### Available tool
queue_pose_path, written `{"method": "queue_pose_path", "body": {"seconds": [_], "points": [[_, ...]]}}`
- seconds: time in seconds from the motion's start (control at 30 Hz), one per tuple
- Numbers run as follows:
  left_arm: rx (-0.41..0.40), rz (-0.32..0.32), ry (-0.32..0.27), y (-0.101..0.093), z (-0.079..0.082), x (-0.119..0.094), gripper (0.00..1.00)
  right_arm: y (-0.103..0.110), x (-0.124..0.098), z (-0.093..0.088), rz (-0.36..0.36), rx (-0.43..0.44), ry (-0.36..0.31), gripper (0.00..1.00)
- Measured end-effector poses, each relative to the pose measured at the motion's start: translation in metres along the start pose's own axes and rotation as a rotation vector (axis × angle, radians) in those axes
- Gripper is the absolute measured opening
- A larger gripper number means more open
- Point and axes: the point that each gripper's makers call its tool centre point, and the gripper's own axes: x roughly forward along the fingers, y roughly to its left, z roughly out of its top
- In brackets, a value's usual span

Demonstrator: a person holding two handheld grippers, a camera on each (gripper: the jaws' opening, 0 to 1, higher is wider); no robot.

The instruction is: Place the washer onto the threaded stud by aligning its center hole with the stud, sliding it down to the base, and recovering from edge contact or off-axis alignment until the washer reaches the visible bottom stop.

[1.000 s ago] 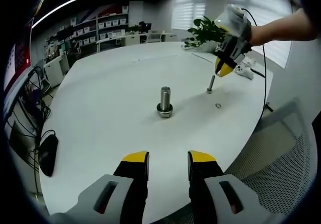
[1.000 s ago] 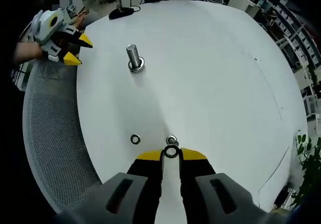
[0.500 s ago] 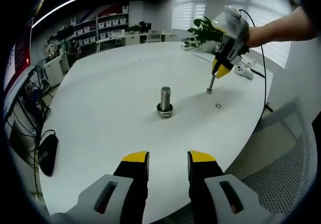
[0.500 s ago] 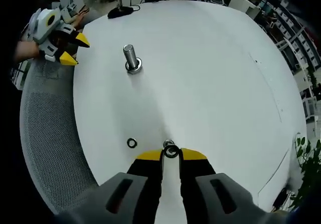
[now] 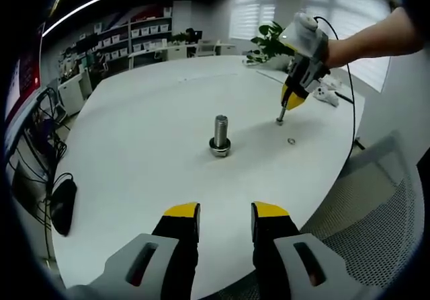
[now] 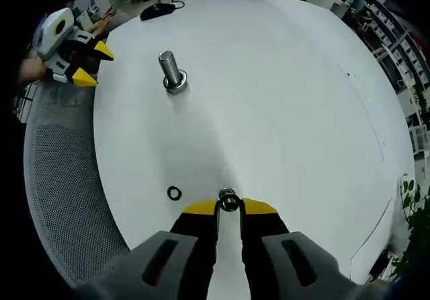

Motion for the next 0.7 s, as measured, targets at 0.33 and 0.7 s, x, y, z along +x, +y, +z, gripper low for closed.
{"method": "queue_pose_path", "body": {"seconds": [0.33,0.7], "points": [[-0.005,0.006,-0.008,0.002,0.001,-0.001,0.29,0.002,0.013,-0.004,0.011,0.002,0.031,0.14],[-0.008,0.005,-0.010,0.002,0.002,-0.001,0.29,0.005,0.021,-0.008,0.012,0.005,0.049,0.14]]}}
